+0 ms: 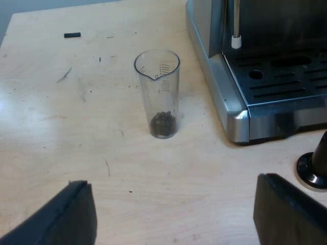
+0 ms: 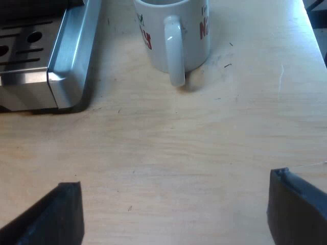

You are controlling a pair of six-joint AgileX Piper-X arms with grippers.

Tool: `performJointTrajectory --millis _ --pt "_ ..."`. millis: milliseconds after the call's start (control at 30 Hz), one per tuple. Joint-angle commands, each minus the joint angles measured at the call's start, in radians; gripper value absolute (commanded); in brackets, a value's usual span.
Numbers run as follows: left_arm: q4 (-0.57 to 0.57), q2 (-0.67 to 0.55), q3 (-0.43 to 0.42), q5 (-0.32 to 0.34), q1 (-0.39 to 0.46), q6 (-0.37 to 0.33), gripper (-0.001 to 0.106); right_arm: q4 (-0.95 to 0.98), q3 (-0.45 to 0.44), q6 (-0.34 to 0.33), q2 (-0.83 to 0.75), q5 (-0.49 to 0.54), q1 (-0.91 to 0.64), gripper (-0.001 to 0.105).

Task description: Pour the beans into the coffee machine

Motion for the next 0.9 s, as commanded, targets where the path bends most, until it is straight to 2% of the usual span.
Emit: performJointTrajectory --millis 33,433,533,667,900 --pt "-0.013 -0.041 -0.002 -0.014 -0.005 -0.01 0.066 -0.003 -0.001 -0.003 -0.046 0.0 -0.004 0.079" --pt "-0.009 -0.041 -0.015 -0.014 -0.005 -0.01 0.066 -0.014 -0.033 -0.003 -0.039 -0.002 0.0 0.079" --pt "-0.003 -0.026 -0.053 -0.014 -0.005 -0.01 0.067 -0.01 -0.064 -0.017 -0.016 -0.01 0.03 0.079" --pt "-0.003 0.005 -0.096 -0.014 -0.005 -0.01 0.078 -0.005 -0.132 -0.064 0.047 -0.014 0.083 0.079" --pt "-0.032 0.079 -0.146 -0.014 -0.005 -0.01 0.078 -0.005 -0.262 -0.096 0.182 -0.018 0.159 0.079"
